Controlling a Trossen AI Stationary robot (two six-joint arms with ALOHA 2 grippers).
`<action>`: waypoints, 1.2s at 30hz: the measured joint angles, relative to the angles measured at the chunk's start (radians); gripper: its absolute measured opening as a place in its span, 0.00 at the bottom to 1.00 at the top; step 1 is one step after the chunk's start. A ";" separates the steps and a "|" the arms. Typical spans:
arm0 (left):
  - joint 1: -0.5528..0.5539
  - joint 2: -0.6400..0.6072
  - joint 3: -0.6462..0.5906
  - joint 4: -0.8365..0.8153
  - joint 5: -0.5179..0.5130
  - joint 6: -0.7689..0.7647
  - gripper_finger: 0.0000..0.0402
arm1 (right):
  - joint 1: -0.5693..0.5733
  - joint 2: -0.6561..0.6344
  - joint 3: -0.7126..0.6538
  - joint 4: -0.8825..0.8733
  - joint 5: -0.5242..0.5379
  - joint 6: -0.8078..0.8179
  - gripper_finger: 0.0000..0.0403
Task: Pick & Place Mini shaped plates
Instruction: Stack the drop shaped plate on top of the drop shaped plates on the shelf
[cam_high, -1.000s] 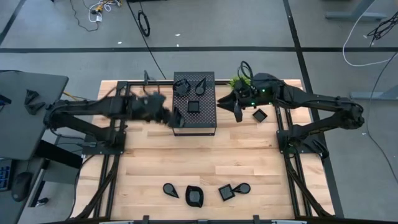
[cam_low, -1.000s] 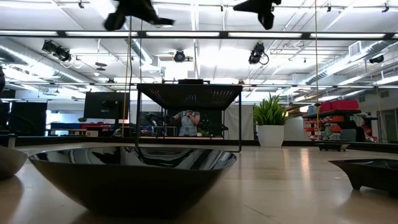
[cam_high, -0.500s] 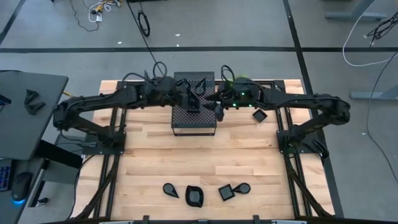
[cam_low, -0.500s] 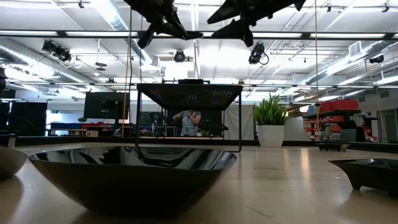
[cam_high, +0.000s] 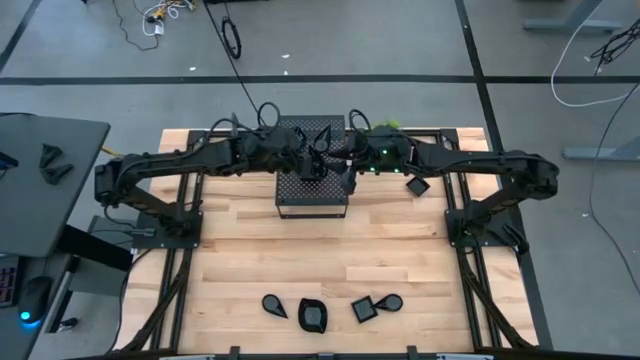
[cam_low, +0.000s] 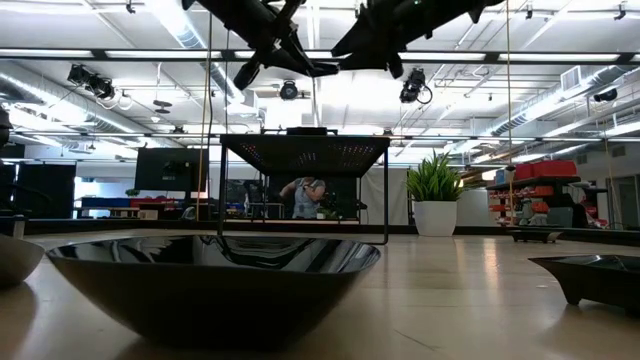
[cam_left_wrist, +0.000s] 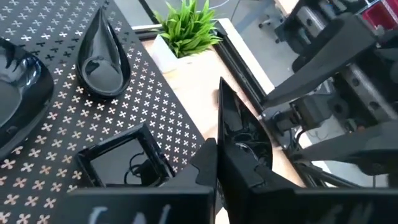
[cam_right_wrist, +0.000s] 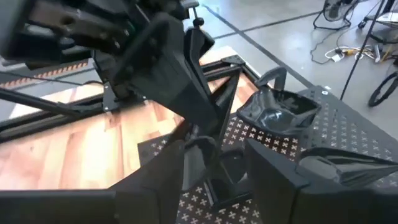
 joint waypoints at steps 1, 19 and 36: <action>0.000 0.001 0.000 0.004 0.000 0.001 0.03 | 0.000 0.009 0.000 0.008 0.000 -0.005 0.41; 0.001 0.003 0.000 0.040 -0.008 0.027 0.04 | -0.005 0.060 0.000 0.068 0.025 -0.006 0.15; 0.000 0.004 0.000 -0.031 -0.004 0.041 0.03 | -0.004 0.059 -0.001 0.101 0.025 -0.056 0.27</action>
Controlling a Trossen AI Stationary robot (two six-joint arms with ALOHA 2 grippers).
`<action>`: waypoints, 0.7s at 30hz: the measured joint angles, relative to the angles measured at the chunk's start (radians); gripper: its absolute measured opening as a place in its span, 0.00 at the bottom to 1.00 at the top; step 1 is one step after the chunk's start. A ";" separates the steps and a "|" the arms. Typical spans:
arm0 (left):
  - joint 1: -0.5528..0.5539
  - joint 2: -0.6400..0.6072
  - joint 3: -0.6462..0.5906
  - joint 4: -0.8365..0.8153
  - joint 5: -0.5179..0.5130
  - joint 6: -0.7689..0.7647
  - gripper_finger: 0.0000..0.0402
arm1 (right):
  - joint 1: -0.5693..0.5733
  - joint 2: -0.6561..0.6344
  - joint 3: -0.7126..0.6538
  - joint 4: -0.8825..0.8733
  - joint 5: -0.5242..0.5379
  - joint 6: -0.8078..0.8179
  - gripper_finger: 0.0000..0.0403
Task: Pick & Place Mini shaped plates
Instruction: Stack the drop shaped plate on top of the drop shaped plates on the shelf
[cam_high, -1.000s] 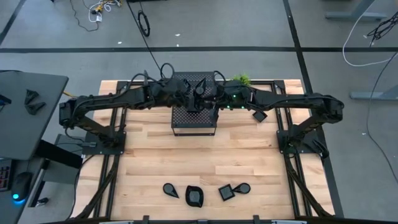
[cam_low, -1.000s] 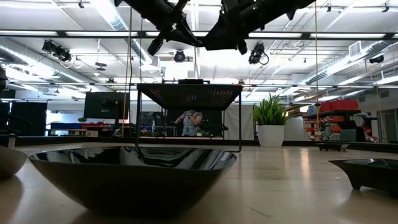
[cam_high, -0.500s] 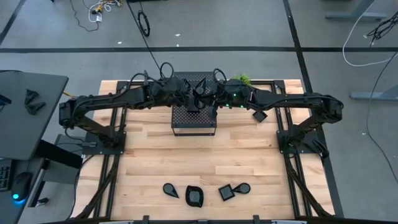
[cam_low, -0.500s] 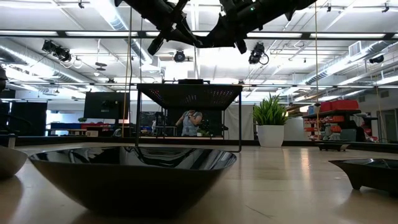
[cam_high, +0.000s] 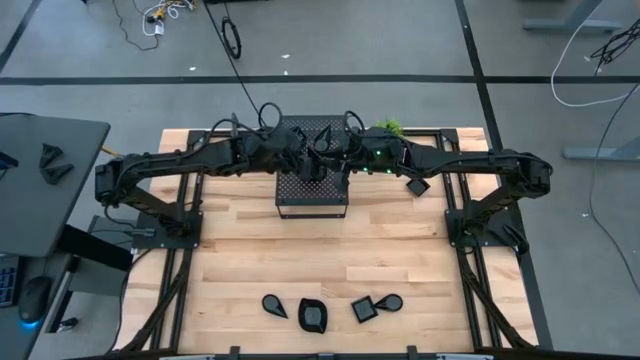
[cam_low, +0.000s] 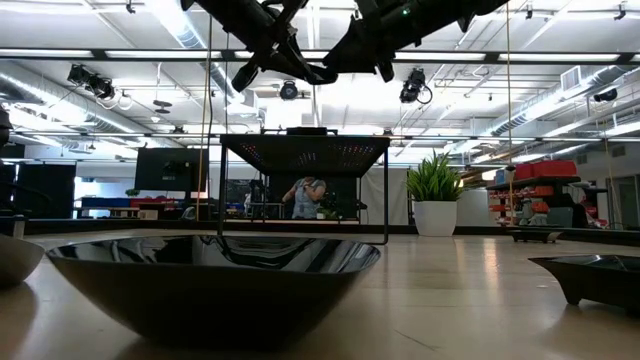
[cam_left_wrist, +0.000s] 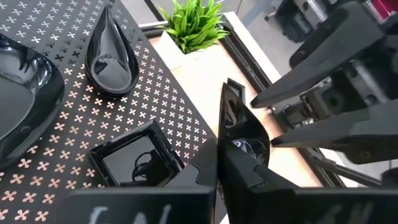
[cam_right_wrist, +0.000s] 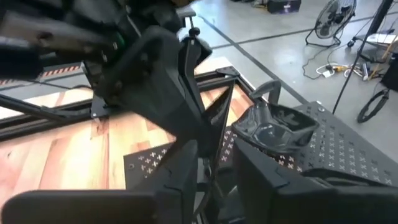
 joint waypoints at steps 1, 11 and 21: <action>0.000 0.000 0.000 0.000 0.000 0.000 0.03 | 0.000 0.000 0.000 -0.005 0.000 0.000 0.27; 0.000 0.000 0.000 0.002 0.000 0.000 0.03 | 0.013 0.046 0.000 0.031 0.001 -0.015 0.26; 0.000 -0.001 0.000 -0.002 0.017 0.001 0.04 | 0.023 0.048 0.000 0.052 0.032 -0.019 0.13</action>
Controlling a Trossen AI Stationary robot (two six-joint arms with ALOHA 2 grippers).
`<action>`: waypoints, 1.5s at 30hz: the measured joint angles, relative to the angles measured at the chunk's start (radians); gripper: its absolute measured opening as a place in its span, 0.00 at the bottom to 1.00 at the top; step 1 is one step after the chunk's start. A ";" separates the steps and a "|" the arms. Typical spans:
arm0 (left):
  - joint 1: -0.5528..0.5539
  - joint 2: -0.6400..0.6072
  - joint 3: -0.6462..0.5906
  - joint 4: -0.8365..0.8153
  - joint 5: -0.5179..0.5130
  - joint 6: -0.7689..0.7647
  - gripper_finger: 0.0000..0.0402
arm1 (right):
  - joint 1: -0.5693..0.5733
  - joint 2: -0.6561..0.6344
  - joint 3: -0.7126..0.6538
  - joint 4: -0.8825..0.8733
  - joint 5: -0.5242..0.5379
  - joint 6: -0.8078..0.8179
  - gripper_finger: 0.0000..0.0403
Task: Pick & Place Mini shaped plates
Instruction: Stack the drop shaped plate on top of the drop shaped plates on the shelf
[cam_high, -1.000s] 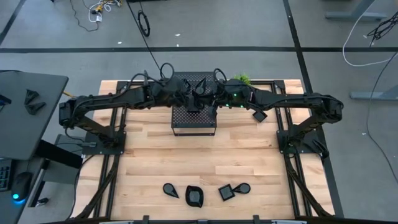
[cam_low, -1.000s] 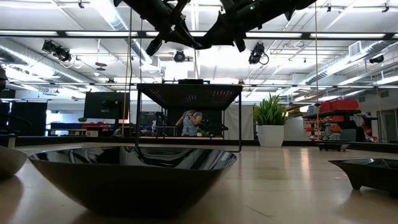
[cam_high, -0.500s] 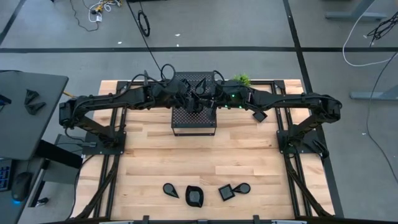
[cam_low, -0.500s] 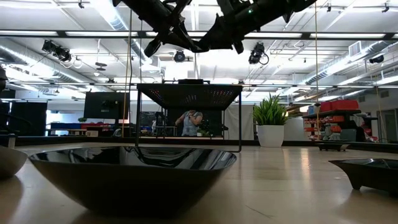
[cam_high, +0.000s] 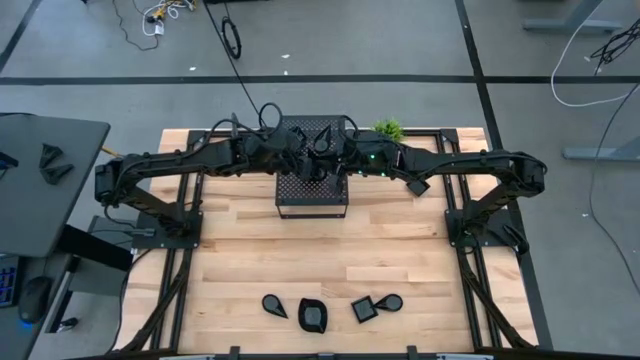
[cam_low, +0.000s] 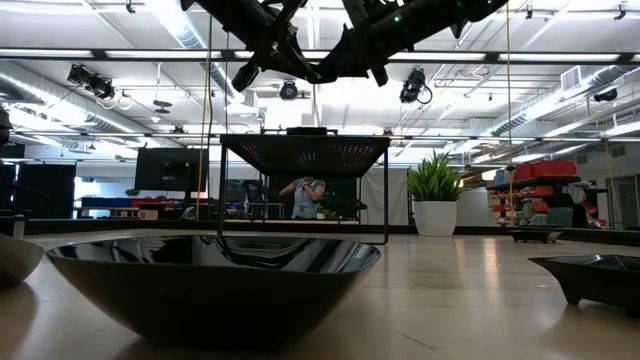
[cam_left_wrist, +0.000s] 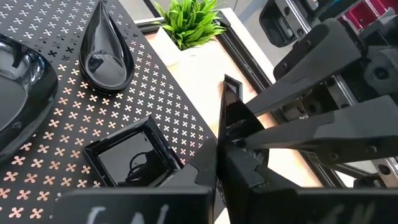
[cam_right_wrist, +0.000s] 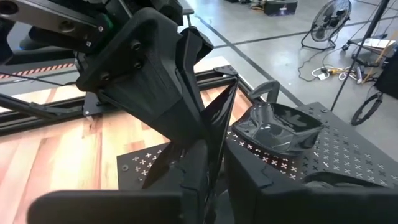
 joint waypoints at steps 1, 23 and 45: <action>0.000 0.000 0.000 0.000 0.000 0.000 0.04 | 0.000 0.000 0.000 0.000 0.002 -0.001 0.12; 0.036 -0.011 0.000 -0.007 0.029 0.152 0.31 | -0.064 -0.002 0.000 -0.049 0.030 0.278 0.01; 0.284 -0.219 0.000 -0.240 0.023 0.570 0.44 | -0.130 0.163 0.000 -0.015 0.377 0.967 0.01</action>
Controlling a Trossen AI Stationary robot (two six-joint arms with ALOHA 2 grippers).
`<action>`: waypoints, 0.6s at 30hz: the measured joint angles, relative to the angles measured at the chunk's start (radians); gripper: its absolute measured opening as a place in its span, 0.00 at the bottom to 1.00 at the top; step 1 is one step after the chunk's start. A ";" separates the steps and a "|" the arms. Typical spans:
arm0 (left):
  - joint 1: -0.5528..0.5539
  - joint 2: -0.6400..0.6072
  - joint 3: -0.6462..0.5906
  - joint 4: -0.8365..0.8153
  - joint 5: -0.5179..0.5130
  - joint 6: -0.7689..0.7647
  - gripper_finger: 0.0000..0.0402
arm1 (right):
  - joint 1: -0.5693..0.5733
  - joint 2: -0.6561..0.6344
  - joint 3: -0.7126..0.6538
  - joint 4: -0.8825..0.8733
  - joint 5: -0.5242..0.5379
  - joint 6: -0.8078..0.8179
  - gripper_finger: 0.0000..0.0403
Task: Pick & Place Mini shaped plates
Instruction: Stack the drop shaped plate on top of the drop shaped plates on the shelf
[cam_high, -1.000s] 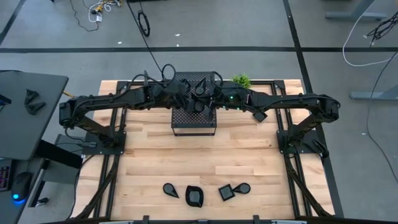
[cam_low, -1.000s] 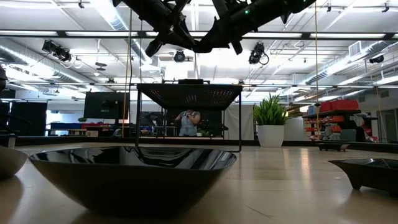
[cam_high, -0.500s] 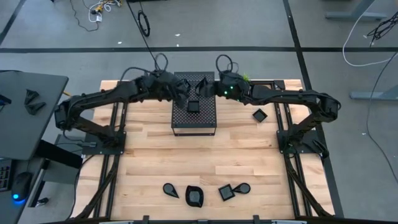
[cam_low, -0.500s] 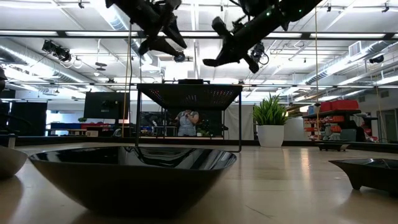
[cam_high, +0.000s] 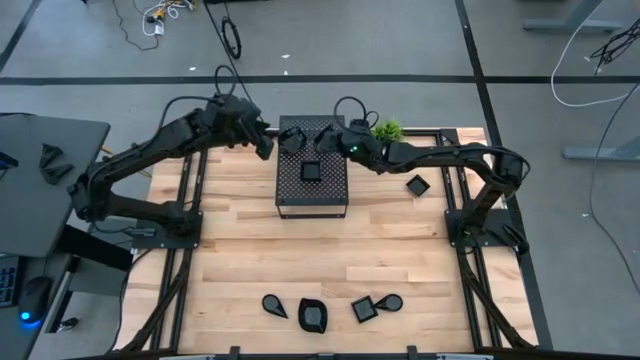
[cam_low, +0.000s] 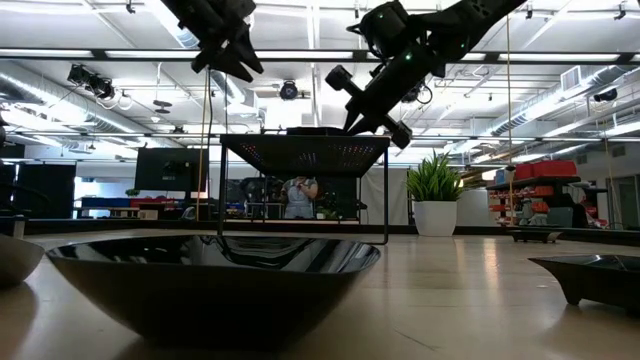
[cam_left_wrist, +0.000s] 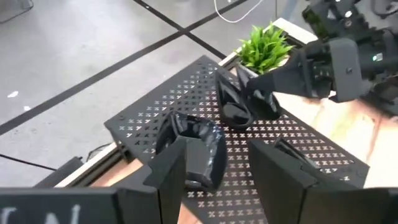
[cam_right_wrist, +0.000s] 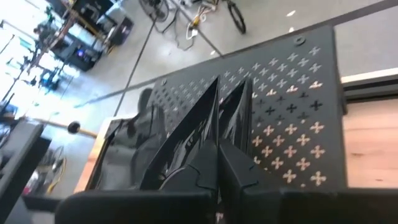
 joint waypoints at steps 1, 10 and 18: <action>0.003 -0.001 0.000 -0.004 0.000 0.005 0.44 | -0.001 0.000 0.000 0.002 0.011 0.001 0.01; 0.011 0.001 0.000 -0.007 0.000 0.064 0.44 | -0.017 0.027 0.000 0.042 0.029 0.008 0.03; 0.016 0.001 0.000 -0.006 0.000 0.086 0.44 | -0.018 0.073 0.001 0.080 0.001 0.012 0.06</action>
